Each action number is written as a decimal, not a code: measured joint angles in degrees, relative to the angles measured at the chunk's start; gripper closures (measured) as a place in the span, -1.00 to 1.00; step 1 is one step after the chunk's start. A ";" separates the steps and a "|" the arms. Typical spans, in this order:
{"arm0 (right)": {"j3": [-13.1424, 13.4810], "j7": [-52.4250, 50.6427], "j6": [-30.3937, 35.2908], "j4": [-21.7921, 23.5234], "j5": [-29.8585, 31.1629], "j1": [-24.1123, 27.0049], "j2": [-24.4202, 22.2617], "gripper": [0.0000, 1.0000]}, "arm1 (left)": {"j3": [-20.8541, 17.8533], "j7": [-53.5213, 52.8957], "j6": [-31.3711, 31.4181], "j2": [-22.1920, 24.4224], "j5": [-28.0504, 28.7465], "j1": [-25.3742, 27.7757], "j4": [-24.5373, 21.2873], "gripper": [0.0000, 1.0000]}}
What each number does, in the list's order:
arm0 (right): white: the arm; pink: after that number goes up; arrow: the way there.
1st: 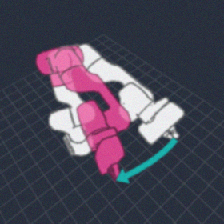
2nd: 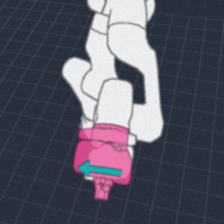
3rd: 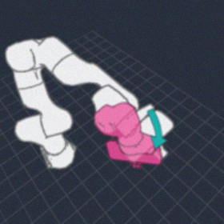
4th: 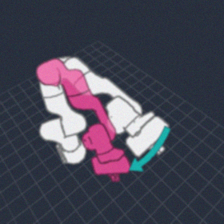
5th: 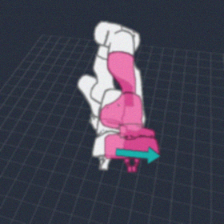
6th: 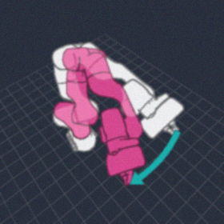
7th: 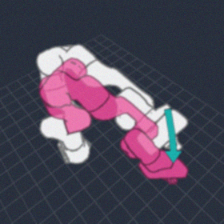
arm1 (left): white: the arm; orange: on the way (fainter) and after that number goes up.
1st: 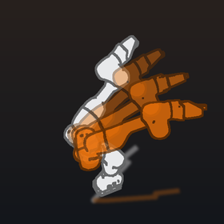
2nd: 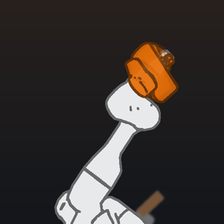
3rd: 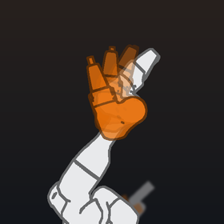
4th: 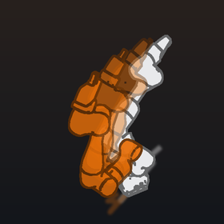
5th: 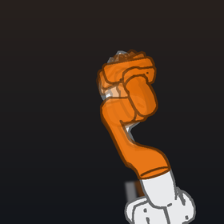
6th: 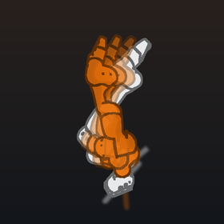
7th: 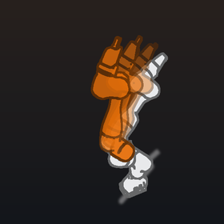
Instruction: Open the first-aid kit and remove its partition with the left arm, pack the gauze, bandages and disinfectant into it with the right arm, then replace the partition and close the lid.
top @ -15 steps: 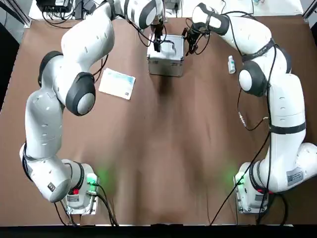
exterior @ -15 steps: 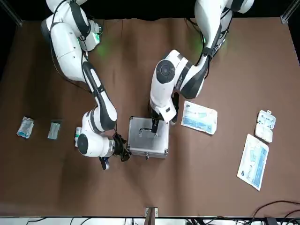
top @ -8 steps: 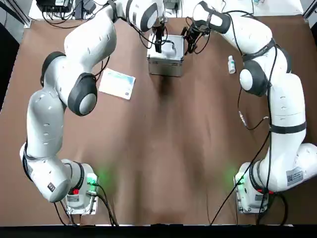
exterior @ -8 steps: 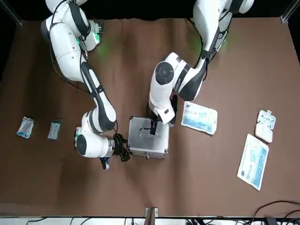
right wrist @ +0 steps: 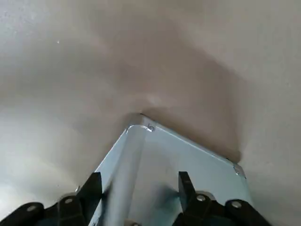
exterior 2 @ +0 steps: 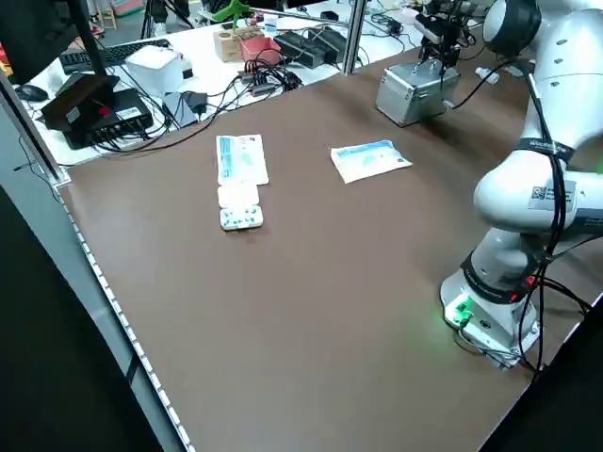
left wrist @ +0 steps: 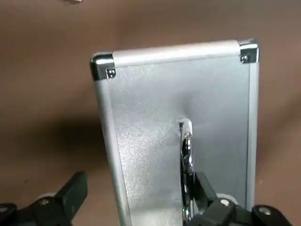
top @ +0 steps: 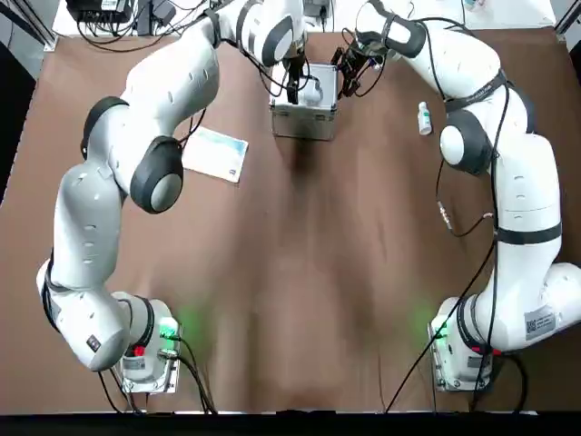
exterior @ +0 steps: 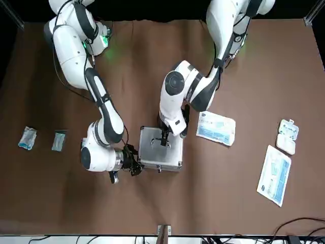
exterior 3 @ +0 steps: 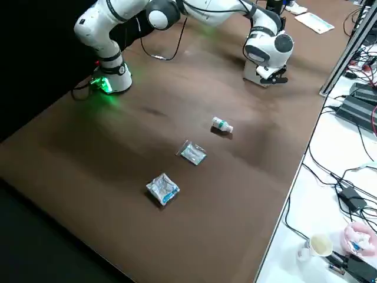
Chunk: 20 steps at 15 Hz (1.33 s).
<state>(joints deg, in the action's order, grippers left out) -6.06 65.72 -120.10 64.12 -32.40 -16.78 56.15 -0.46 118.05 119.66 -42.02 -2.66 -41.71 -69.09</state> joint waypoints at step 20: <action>0.02 0.43 -0.07 0.07 -0.62 0.24 0.10 -0.33 | -0.74 -1.00 4.54 -1.23 1.77 -0.38 0.46 0.63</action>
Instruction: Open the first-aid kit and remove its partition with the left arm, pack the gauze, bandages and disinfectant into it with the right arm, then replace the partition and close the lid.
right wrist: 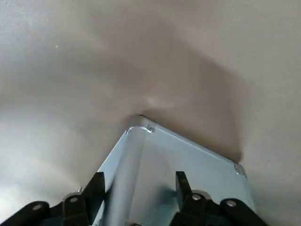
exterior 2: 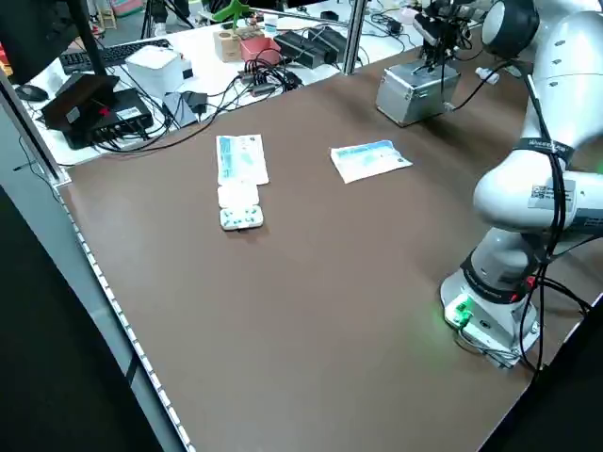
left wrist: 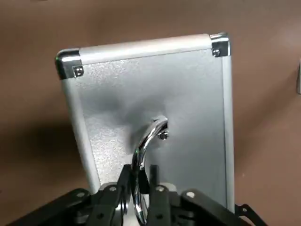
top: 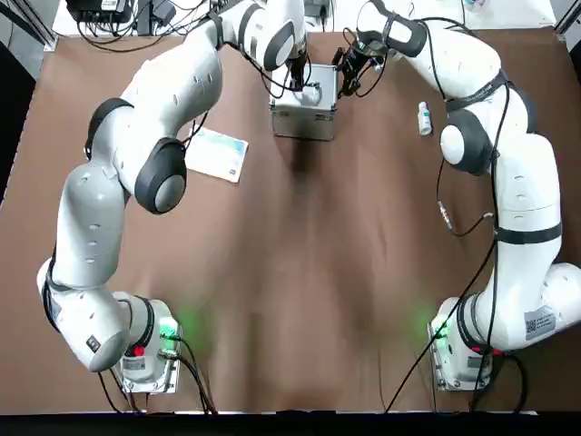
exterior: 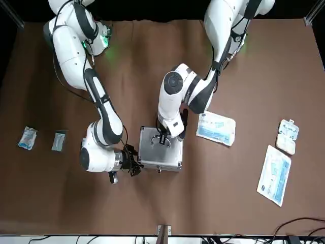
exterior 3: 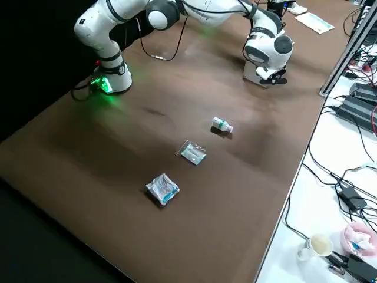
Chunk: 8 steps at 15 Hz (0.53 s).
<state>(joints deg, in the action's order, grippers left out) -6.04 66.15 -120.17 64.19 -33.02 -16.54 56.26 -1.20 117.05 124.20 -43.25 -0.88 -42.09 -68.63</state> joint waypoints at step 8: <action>0.00 0.00 -0.02 0.01 0.00 0.00 0.00 -0.33 | -0.36 -0.40 0.56 0.00 0.02 0.00 0.64 0.69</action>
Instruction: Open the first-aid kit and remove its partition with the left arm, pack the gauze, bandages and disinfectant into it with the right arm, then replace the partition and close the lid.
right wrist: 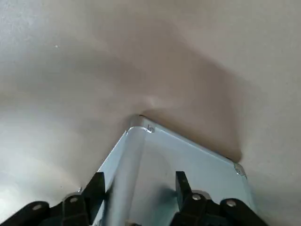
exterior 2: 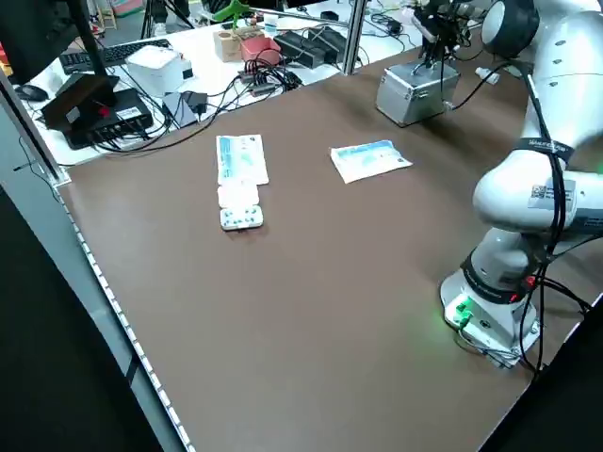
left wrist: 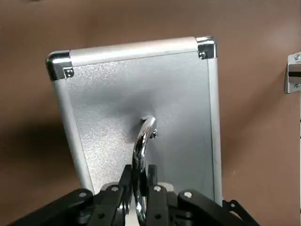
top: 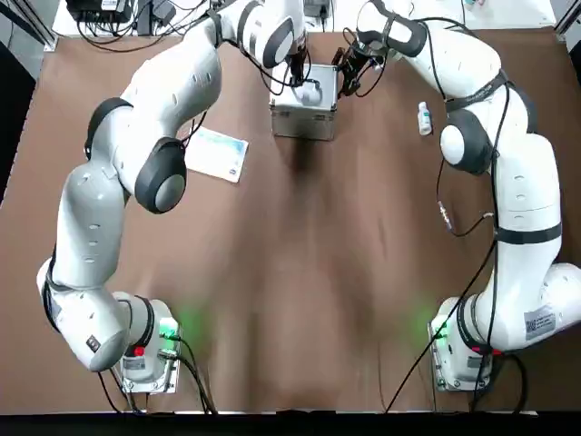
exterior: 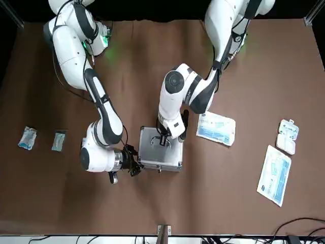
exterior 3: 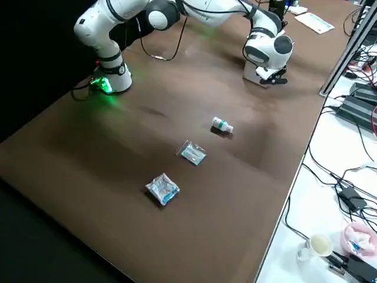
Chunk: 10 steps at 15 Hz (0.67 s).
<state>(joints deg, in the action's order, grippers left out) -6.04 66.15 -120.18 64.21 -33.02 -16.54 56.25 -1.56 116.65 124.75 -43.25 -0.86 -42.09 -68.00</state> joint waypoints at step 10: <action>0.00 0.00 0.00 0.02 0.00 0.00 0.00 -0.33 | 0.23 -0.79 -3.45 1.79 0.15 -0.26 0.75 0.70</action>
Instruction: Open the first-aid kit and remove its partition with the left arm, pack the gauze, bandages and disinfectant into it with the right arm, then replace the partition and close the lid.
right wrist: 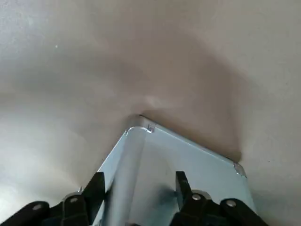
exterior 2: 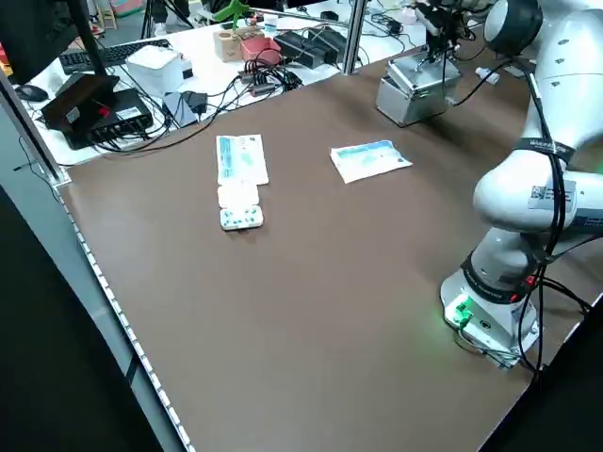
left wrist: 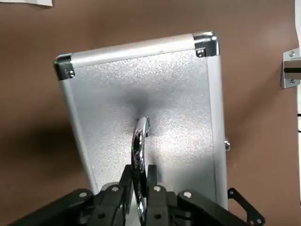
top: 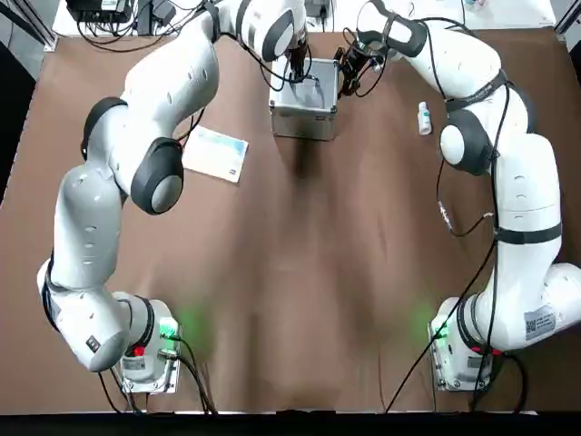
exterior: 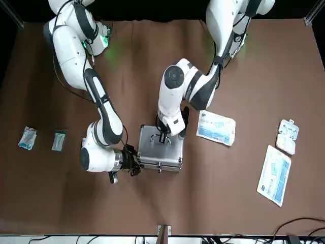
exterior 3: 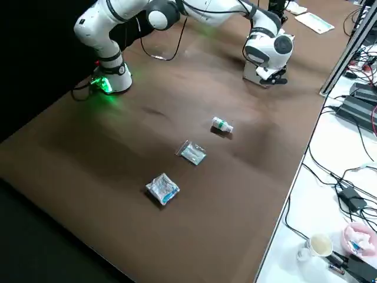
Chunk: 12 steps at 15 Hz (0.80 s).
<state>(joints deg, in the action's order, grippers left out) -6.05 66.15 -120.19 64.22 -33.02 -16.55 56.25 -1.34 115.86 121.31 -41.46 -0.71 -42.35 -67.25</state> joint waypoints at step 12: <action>0.00 0.00 0.00 0.03 0.00 0.00 0.00 -0.33 | 1.43 0.00 -6.12 2.73 0.08 -0.27 0.01 0.70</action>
<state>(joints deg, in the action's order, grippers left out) -6.04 66.15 -120.18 64.25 -33.02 -16.54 56.26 0.09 115.86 115.18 -38.73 -0.63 -42.62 -67.24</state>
